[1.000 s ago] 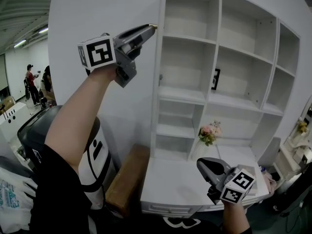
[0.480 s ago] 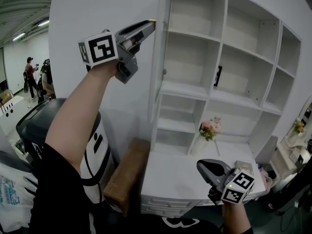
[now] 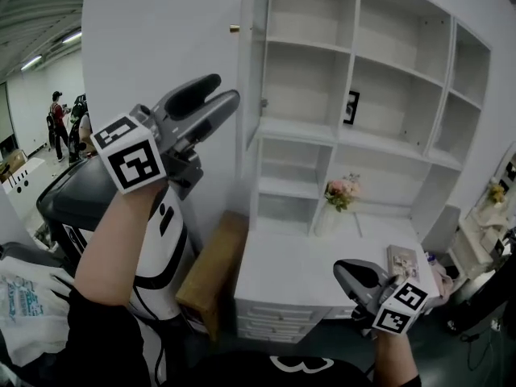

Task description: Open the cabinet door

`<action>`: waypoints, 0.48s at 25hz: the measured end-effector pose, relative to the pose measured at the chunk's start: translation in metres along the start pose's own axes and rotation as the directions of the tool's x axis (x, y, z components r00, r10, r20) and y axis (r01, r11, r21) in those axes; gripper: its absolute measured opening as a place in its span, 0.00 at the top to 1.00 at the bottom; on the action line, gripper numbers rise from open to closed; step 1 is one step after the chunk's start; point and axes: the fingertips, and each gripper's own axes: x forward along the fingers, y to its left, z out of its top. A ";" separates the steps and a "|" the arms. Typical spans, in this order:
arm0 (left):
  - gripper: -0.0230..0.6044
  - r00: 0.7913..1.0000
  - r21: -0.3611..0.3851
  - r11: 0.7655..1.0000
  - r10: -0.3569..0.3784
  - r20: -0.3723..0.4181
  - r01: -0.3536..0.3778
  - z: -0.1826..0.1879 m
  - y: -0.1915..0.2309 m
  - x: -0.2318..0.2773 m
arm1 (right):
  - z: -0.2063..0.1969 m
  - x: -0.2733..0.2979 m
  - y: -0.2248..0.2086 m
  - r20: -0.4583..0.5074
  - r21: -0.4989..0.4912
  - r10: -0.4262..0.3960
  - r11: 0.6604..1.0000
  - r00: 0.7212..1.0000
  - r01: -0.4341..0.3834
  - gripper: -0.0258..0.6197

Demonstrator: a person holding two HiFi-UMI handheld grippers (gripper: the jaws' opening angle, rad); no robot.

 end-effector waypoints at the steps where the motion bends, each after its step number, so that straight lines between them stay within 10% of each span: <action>1: 0.60 0.999 -0.003 1.000 -0.030 -0.014 0.029 -0.012 -0.029 -0.006 | -0.001 -0.009 0.004 0.008 0.007 -0.006 1.000 1.000 0.006 0.96; 12: 0.79 0.960 -0.371 0.925 -0.172 -0.221 0.081 -0.170 -0.297 -0.064 | -0.011 -0.099 0.076 0.071 0.051 -0.015 0.999 0.997 0.011 0.96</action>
